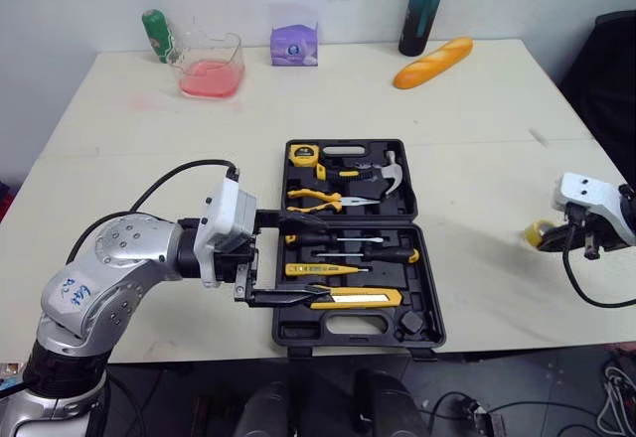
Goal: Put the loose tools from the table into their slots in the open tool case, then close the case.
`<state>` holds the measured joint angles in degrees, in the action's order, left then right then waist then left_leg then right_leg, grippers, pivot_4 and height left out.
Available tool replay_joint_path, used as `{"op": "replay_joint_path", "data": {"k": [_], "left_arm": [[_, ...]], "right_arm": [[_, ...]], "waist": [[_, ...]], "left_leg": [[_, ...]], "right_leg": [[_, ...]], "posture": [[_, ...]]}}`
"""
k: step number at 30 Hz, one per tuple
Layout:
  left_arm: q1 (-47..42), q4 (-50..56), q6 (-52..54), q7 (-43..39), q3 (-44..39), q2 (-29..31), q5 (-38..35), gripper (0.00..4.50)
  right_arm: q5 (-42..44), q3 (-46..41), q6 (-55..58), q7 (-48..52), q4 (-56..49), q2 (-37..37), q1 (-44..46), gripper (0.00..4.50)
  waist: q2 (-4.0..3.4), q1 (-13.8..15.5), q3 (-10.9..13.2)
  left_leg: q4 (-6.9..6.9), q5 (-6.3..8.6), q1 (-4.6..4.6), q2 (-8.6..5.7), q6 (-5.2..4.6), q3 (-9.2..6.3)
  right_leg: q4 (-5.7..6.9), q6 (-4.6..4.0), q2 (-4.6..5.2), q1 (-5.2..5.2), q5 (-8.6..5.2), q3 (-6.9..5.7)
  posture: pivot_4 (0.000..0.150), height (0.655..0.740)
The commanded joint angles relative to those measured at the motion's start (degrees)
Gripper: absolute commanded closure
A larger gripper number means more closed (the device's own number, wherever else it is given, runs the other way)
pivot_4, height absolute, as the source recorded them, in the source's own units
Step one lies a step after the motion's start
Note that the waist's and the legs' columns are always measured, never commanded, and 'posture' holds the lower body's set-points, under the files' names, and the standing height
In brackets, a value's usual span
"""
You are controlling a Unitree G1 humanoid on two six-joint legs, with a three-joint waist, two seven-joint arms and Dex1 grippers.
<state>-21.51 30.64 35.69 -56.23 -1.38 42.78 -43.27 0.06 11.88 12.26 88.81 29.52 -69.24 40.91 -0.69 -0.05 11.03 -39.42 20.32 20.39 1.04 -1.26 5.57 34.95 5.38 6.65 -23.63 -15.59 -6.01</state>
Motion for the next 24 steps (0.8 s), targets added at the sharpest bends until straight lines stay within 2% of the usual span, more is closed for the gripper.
{"op": "replay_joint_path", "data": {"k": [1, 3, 5, 10, 16, 24], "left_arm": [[1.0, -0.1, -3.3, -1.9, -0.8, 0.8, 1.8, 0.0], [1.5, -0.6, -4.6, -2.6, -0.6, 1.0, 2.9, 0.0], [1.8, -0.8, -5.4, -3.1, -0.6, 1.0, 3.5, 0.0], [3.5, -2.2, -10.6, -3.9, 0.2, 0.1, 7.6, 0.0], [6.5, -2.3, -13.0, -5.7, 1.4, 0.8, 9.9, 0.0], [9.3, -0.9, -11.4, -6.4, 1.9, 1.2, 9.1, 0.0]], "right_arm": [[12.5, -1.5, 9.3, 3.7, -23.3, -7.1, -5.8, 4.47], [16.5, -2.3, 12.6, 3.7, -31.4, -9.2, -8.9, 4.47], [18.1, -3.4, 14.9, 3.7, -34.8, -10.0, -10.3, 4.47], [27.0, -4.1, 20.3, 2.8, -54.0, -8.7, -14.3, 4.47], [29.2, -0.9, 22.5, 0.6, -62.7, -6.5, -14.5, 4.47], [20.8, 7.9, 21.6, -1.6, -62.9, 1.0, -10.4, 4.47]], "waist": [[-0.02, 0.1, 0.0], [0.0, 0.1, 0.0], [0.02, 0.1, 0.0], [0.02, 0.2, 0.0], [0.05, 0.1, 0.0], [0.07, 0.0, 0.0]], "left_leg": [[-0.02, 0.01, 0.02, 0.0, 0.01, -0.03], [-0.06, 0.03, 0.03, 0.03, 0.05, -0.08], [-0.15, 0.07, 0.03, 0.05, 0.06, -0.09], [-0.21, 0.14, 0.09, 0.1, 0.05, -0.12], [-0.32, 0.19, 0.1, 0.15, 0.01, -0.11], [-0.44, 0.26, 0.13, 0.23, 0.01, -0.12]], "right_leg": [[-0.01, -0.01, 0.0, 0.0, -0.01, -0.02], [-0.06, -0.03, 0.01, 0.02, -0.02, -0.02], [-0.22, -0.03, 0.01, 0.04, -0.02, -0.01], [-0.17, -0.1, 0.06, -0.01, -0.05, 0.06], [-0.17, -0.12, 0.05, 0.01, -0.06, 0.05], [-0.14, -0.17, 0.05, 0.0, -0.09, 0.07]], "posture": [[0.15, 0.7349], [0.15, 0.7349], [0.15, 0.7349], [0.15, 0.7349], [0.15, 0.7349], [0.15, 0.7349]]}}
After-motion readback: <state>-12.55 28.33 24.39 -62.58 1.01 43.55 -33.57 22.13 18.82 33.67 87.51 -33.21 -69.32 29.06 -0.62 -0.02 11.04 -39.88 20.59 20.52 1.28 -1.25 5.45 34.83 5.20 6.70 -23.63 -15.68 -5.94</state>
